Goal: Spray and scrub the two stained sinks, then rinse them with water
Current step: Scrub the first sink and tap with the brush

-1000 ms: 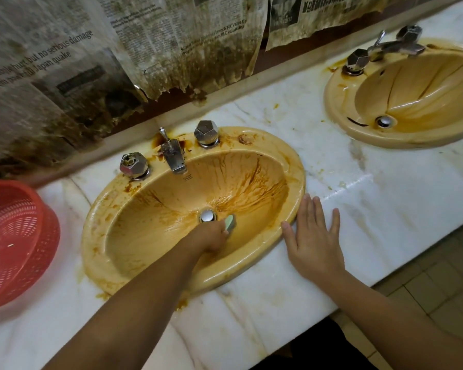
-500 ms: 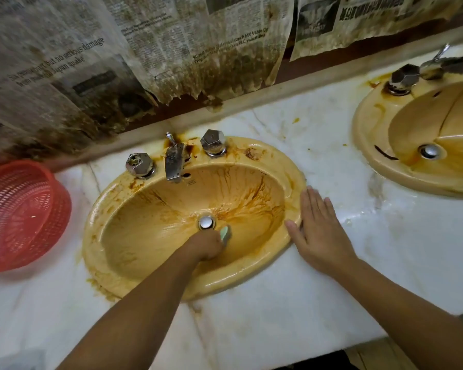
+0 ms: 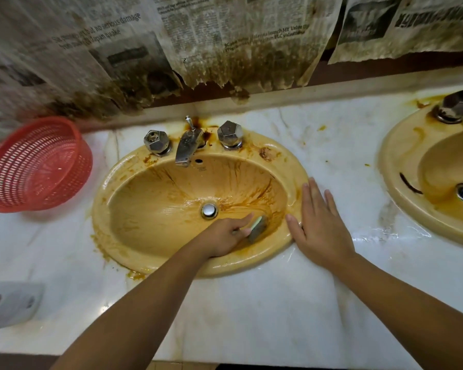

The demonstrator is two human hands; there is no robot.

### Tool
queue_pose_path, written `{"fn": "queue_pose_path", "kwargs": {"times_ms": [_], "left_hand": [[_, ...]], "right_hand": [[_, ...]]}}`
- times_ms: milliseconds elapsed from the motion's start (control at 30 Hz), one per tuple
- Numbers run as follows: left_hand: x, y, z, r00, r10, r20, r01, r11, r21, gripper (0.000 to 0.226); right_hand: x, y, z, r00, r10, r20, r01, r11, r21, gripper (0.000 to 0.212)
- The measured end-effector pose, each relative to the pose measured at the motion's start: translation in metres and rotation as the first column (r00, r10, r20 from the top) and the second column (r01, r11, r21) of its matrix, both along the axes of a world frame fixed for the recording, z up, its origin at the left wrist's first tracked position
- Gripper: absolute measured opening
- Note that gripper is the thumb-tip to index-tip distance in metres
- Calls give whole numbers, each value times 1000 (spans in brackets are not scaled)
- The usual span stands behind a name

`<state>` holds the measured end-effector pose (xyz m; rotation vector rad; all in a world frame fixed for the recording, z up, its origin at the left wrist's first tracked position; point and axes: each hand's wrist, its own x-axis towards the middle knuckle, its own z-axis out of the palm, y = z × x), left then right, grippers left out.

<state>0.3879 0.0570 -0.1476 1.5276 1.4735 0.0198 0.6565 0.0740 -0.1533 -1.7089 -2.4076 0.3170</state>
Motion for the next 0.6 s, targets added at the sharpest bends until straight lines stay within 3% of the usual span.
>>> {"fn": "queue_pose_path", "kwargs": {"times_ms": [133, 200, 300, 400, 467, 533, 600], "left_hand": [[-2, 2, 0, 997, -18, 78, 17, 1000, 16, 43], [-4, 7, -11, 996, -87, 34, 87, 996, 8, 39], [-14, 22, -29, 967, -177, -181, 182, 983, 12, 42], [-23, 32, -38, 898, -139, -419, 147, 989, -14, 47], [-8, 29, -32, 942, -104, -319, 120, 992, 29, 43], [13, 17, -17, 999, -40, -18, 41, 998, 50, 35], [12, 14, -11, 992, -69, 109, 66, 997, 25, 33]], "right_hand": [[0, 0, -1, 1000, 1, -1, -1, 1000, 10, 80], [-1, 0, -1, 1000, 3, 5, -3, 1000, 20, 80], [-1, 0, -2, 1000, 0, 0, 0, 1000, 29, 79], [-1, 0, -2, 1000, -6, 0, 6, 1000, 30, 78], [-2, 0, -2, 1000, -10, 2, 10, 999, 38, 78], [-2, -1, -2, 1000, -15, 8, 15, 999, 42, 78], [-2, -1, -3, 1000, -24, 11, 23, 999, 44, 78]]}}
